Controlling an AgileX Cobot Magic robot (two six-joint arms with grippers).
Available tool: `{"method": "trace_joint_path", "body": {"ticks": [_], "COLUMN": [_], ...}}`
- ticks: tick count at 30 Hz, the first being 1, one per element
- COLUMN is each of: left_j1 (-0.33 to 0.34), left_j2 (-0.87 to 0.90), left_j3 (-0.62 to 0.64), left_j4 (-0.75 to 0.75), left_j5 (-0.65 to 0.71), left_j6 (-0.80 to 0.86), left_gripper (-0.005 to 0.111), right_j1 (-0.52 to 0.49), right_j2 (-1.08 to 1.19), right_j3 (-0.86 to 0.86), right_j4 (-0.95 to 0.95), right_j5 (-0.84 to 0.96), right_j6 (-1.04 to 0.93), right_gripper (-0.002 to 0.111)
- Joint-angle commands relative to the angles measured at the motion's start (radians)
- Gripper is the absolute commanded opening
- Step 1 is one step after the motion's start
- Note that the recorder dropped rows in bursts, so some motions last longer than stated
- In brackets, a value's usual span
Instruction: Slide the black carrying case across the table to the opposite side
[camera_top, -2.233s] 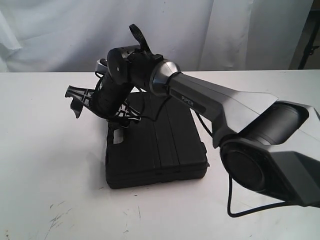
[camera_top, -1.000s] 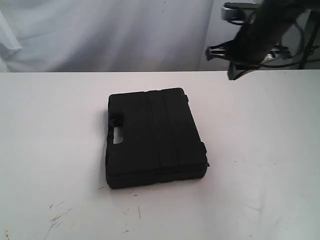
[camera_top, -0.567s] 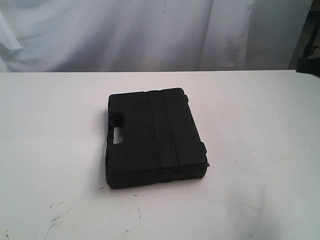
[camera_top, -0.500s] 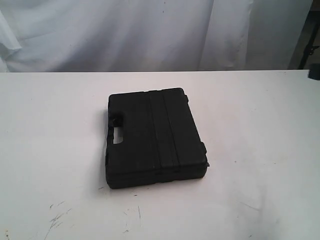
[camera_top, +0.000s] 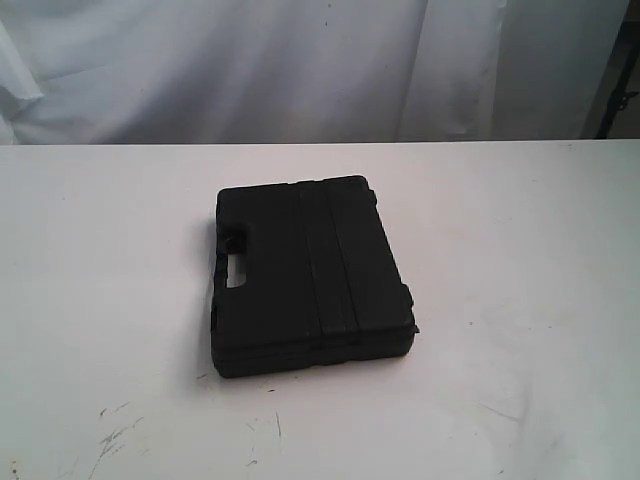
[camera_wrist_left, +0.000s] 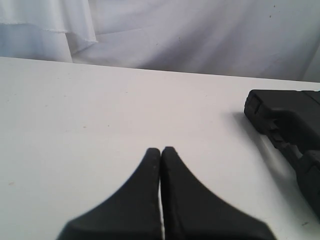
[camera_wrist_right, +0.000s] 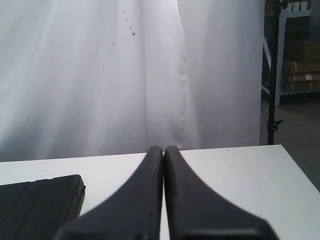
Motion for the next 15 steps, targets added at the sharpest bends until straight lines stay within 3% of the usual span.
{"method": "trace_joint_path", "body": {"ticks": [1,9,15], "left_j1": [-0.002,-0.002,-0.002], "left_j2": [-0.005,-0.005,-0.005], "left_j3": [0.004,0.004,0.004], "left_j4": [0.0,0.008,0.008], "left_j5": [-0.01,-0.01,-0.012], "left_j6": [-0.006,-0.004,-0.004], "left_gripper": [0.0,0.0,0.0], "right_j1": [-0.01,-0.01,-0.01], "right_j2": [-0.105,-0.159,-0.159], "right_j3": [0.055,0.062,0.101], "right_j4": [-0.011,0.042,0.042], "right_j5": [0.015,0.216,0.168], "right_j6": [-0.007,0.034,0.034], "right_gripper": [0.0,0.0,0.0]}}
